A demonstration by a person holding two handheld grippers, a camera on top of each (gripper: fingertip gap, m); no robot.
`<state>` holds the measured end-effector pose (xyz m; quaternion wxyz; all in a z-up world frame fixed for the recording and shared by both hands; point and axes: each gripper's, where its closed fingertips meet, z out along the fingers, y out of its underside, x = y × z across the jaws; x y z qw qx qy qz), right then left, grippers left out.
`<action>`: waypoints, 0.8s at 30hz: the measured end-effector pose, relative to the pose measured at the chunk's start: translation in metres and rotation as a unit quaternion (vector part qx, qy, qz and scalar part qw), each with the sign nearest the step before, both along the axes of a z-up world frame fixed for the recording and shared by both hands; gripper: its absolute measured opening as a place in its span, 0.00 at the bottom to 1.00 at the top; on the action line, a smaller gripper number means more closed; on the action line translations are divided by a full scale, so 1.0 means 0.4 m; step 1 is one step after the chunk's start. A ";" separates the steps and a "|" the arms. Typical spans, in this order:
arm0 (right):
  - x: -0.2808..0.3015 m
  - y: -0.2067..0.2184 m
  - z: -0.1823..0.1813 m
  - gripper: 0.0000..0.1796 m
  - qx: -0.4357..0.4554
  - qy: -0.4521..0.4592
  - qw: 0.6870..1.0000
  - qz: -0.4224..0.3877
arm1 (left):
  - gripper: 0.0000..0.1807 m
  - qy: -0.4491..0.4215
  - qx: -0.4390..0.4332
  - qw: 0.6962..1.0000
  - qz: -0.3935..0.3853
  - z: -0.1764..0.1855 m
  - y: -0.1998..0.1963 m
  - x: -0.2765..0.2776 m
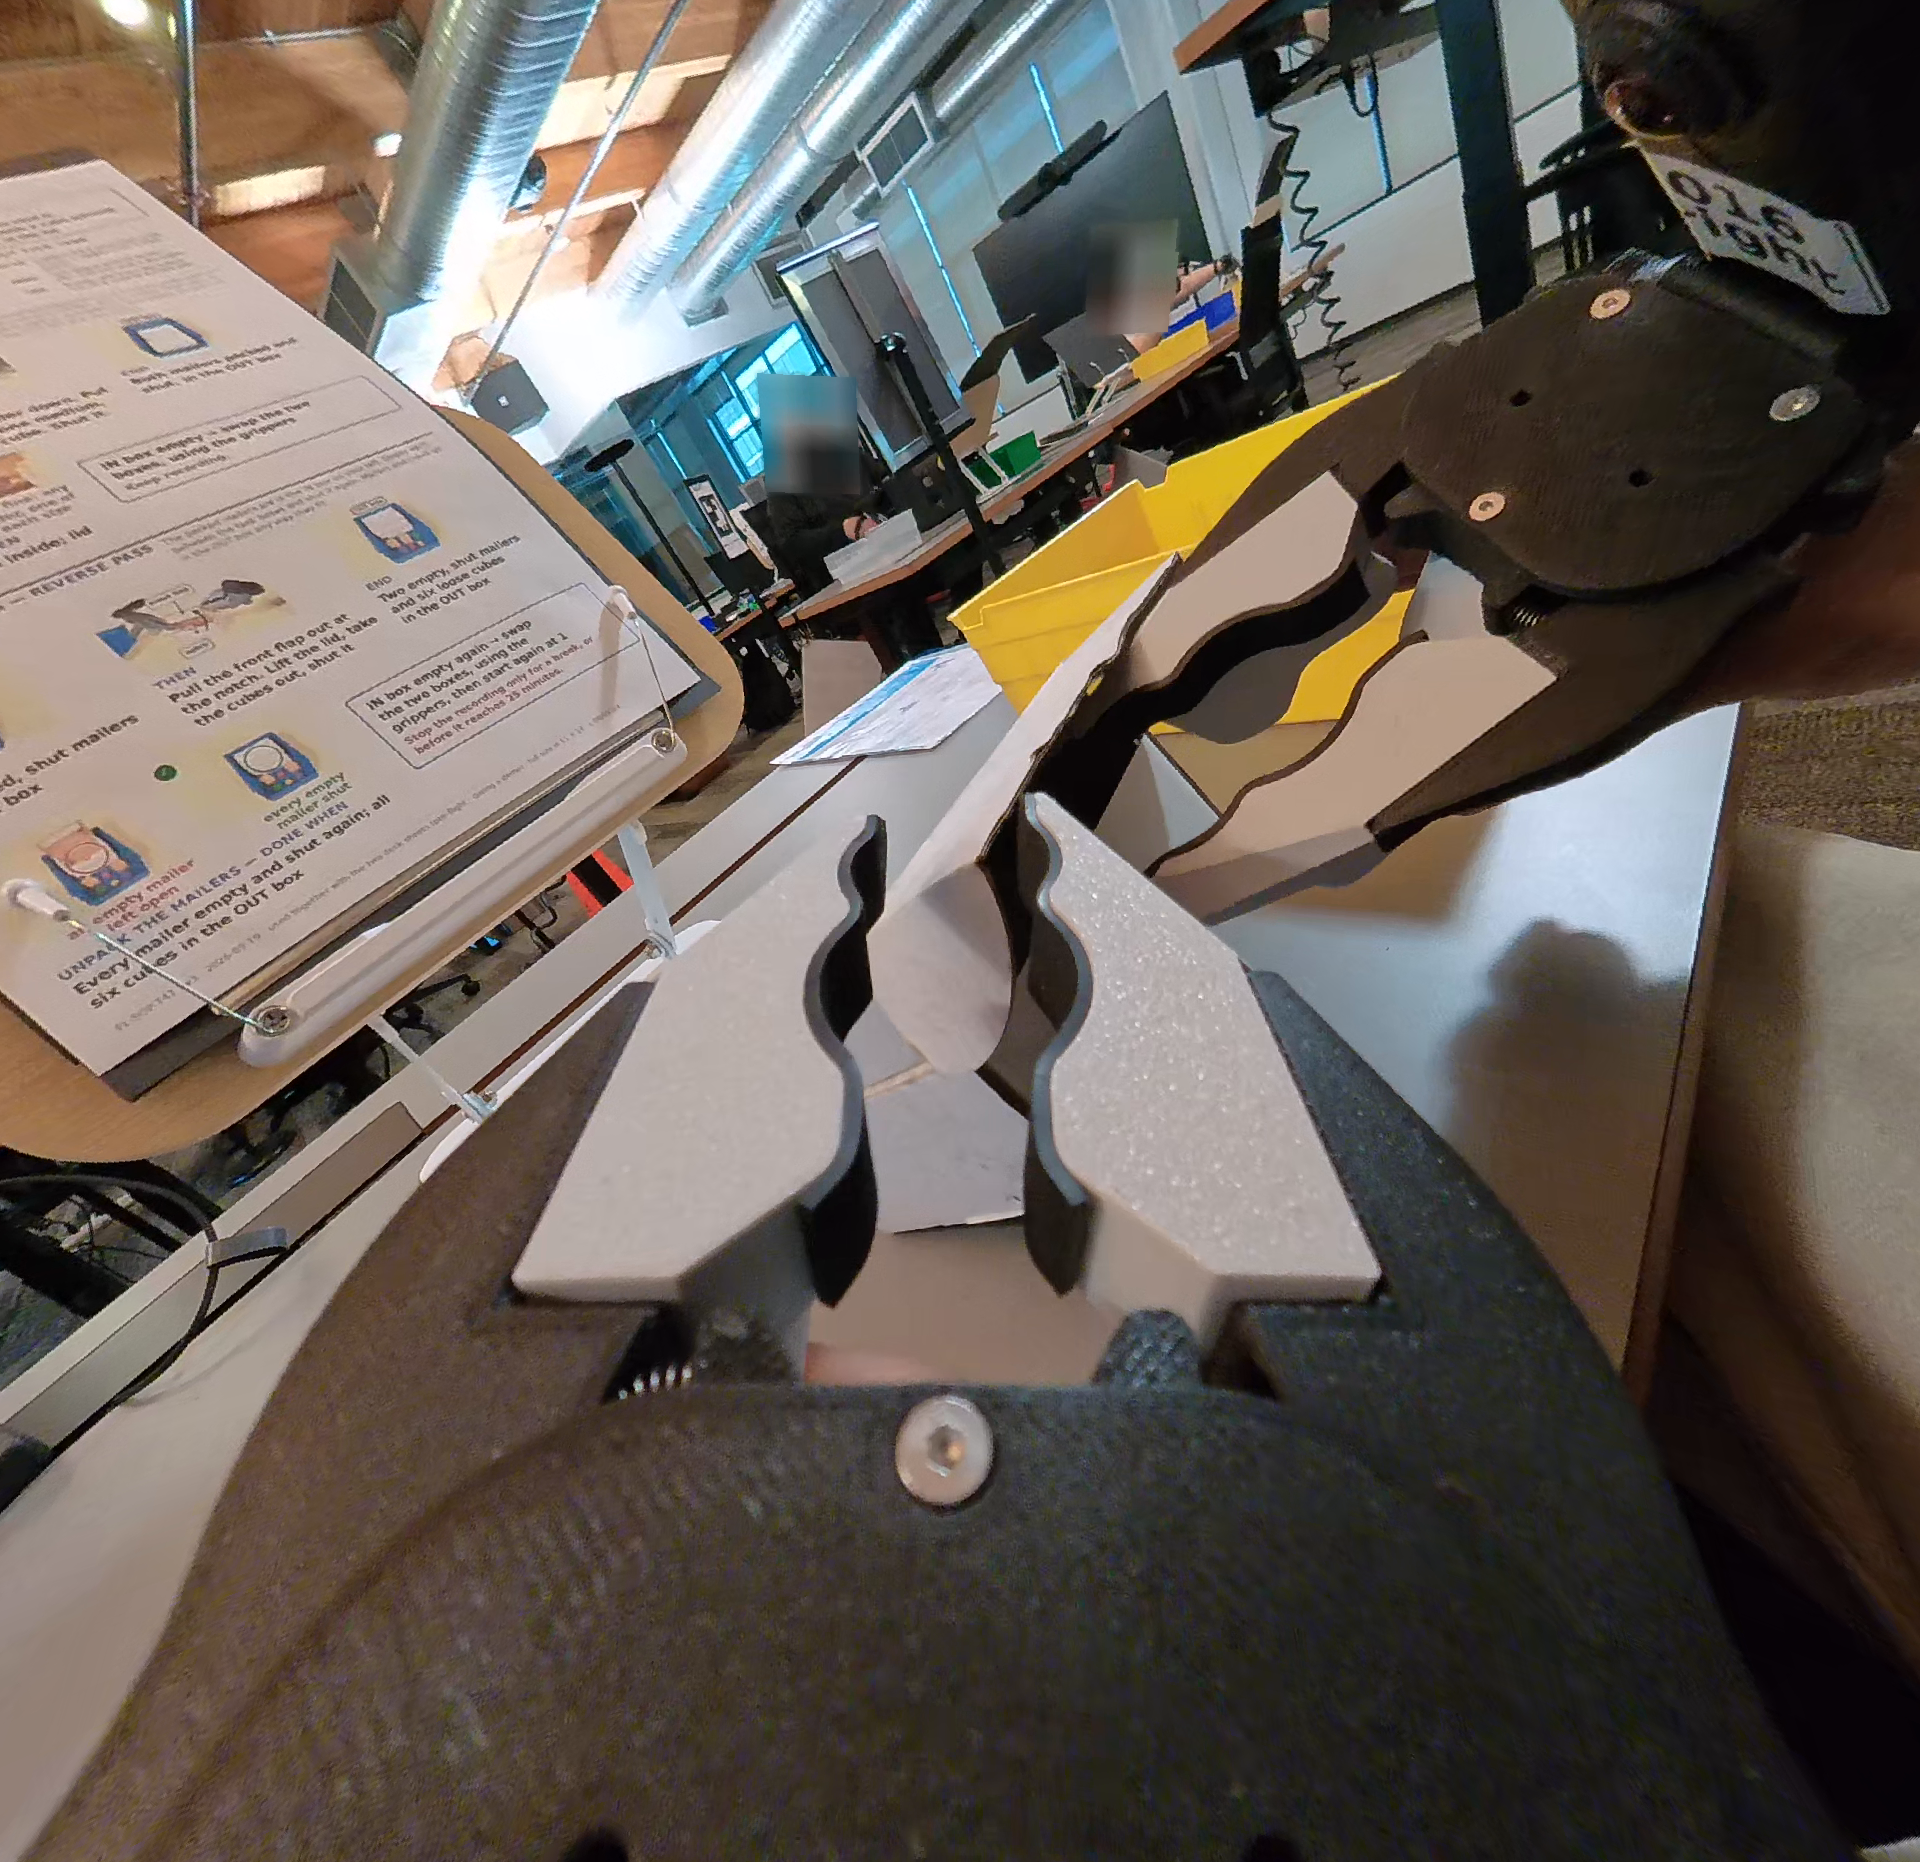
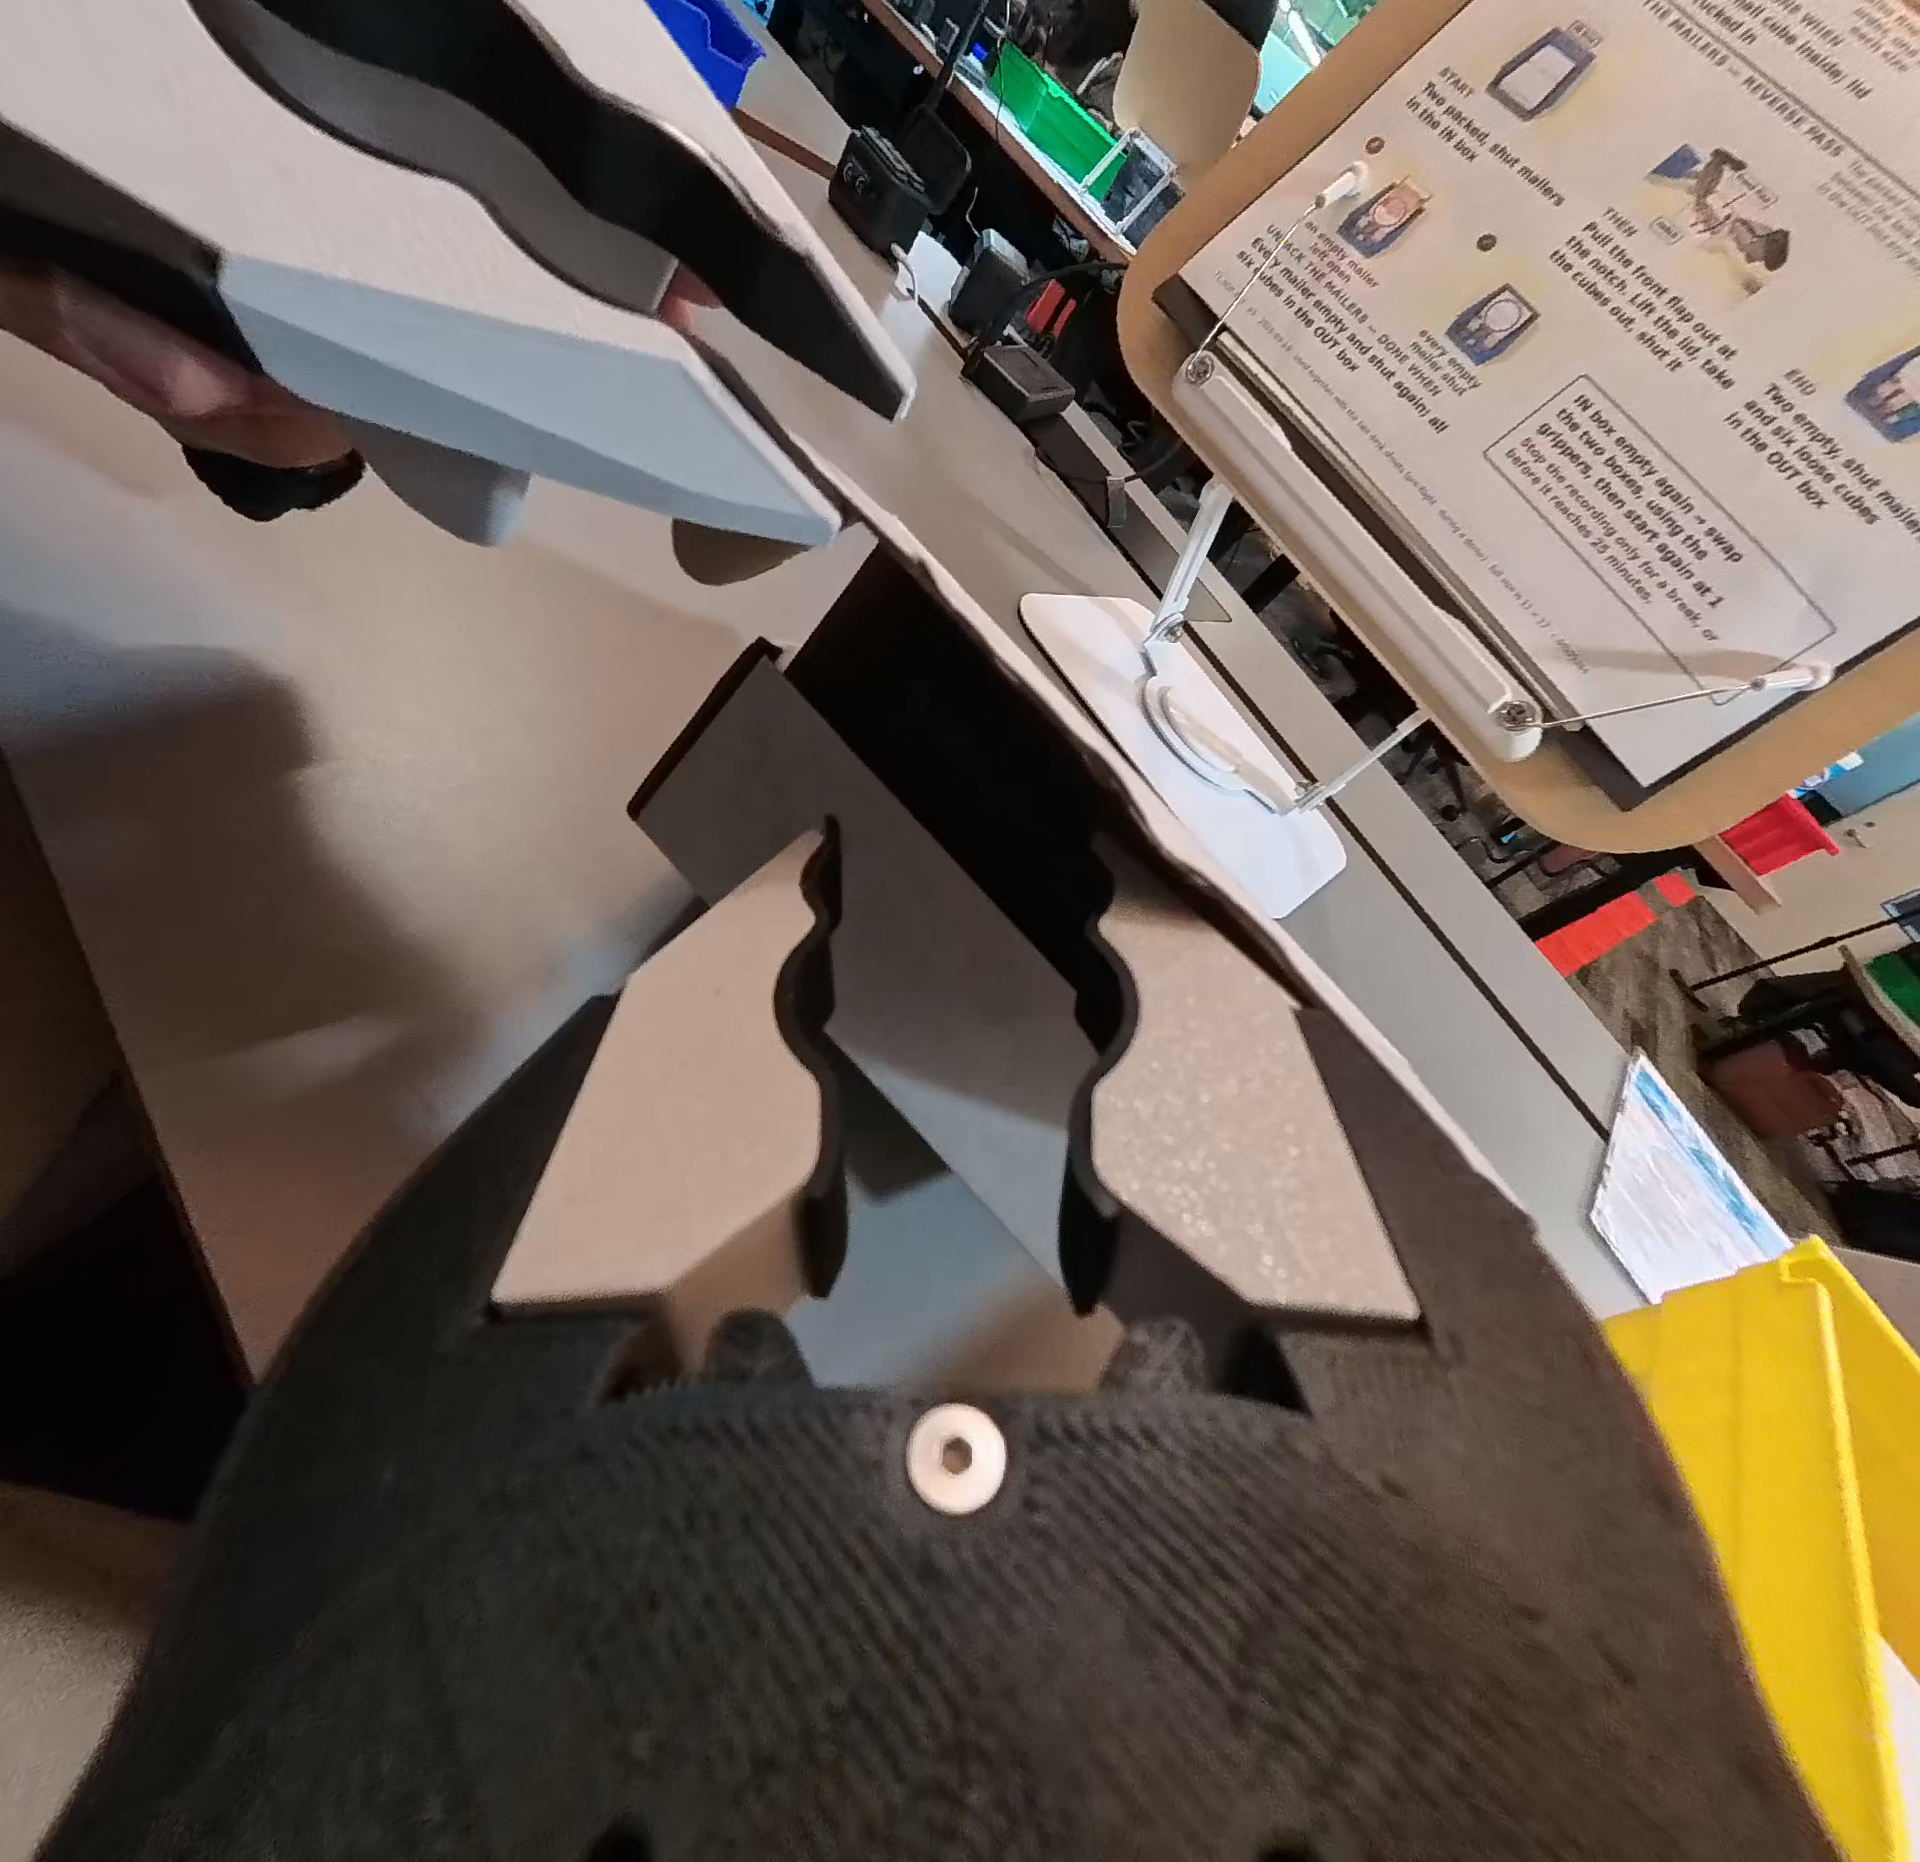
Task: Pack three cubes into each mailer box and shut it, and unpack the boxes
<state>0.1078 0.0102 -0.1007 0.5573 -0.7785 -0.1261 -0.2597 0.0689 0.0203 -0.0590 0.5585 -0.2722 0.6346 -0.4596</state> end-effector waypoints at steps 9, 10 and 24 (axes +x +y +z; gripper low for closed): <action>-0.002 -0.004 -0.087 0.21 -0.075 0.044 0.996 0.002 | 0.14 -0.024 0.010 1.000 0.018 0.046 0.013 0.025; -0.003 -0.005 -0.099 0.21 -0.086 0.047 0.995 0.003 | 0.14 -0.028 0.010 0.999 0.022 0.060 0.019 0.031; -0.044 -0.014 -0.118 0.04 -0.110 0.060 0.990 0.059 | 0.13 0.075 -0.050 0.978 0.189 0.105 0.280 0.282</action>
